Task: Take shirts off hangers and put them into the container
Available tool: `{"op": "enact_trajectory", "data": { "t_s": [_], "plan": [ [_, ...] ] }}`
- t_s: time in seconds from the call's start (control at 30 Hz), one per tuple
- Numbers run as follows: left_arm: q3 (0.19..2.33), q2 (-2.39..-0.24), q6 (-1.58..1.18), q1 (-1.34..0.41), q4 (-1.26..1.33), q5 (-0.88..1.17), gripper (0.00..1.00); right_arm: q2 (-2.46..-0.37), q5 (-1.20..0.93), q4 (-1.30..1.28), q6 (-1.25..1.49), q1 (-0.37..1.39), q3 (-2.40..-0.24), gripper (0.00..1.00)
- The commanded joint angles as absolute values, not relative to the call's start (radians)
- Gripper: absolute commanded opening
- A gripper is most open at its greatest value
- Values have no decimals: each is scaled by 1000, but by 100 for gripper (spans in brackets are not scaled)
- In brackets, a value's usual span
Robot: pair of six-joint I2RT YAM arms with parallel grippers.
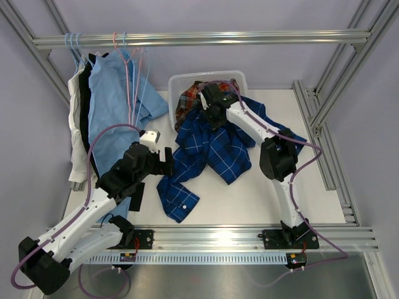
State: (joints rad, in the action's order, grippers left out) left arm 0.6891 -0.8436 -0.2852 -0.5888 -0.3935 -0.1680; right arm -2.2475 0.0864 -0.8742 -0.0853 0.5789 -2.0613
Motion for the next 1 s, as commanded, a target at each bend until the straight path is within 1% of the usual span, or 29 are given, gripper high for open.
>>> {"op": "enact_trajectory", "data": {
  "t_s": [0.0, 0.13, 0.37, 0.6, 0.7, 0.77, 0.8, 0.87, 0.97],
  "plan": [
    [689, -812, -298, -591, -345, -173, 99, -2146, 140, -766, -112, 577, -2117, 0],
    [680, -787, -314, -591, -360, -179, 99, -2117, 173, -666, -164, 577, -2109, 0],
    [676, -778, -340, -591, -382, -170, 99, -2132, 212, -474, -233, 577, -2128, 0],
    [675, -770, -368, -591, -411, -163, 99, -2242, 270, -272, -281, 577, -2209, 0],
    [673, -767, -374, -592, -423, -160, 99, -2301, 288, -241, -294, 572, -2279, 0],
    [672, -765, -379, -591, -436, -158, 99, -2376, 285, -261, -288, 565, -2368, 0],
    [673, -765, -380, -591, -439, -160, 99, -2425, 285, -279, -279, 561, -2414, 2],
    [670, -761, -383, -592, -446, -167, 99, -2462, 282, -287, -270, 551, -2436, 7],
    [667, -764, -396, -592, -451, -163, 99, -2500, 270, -298, -247, 540, -2436, 20]
  ]
}}
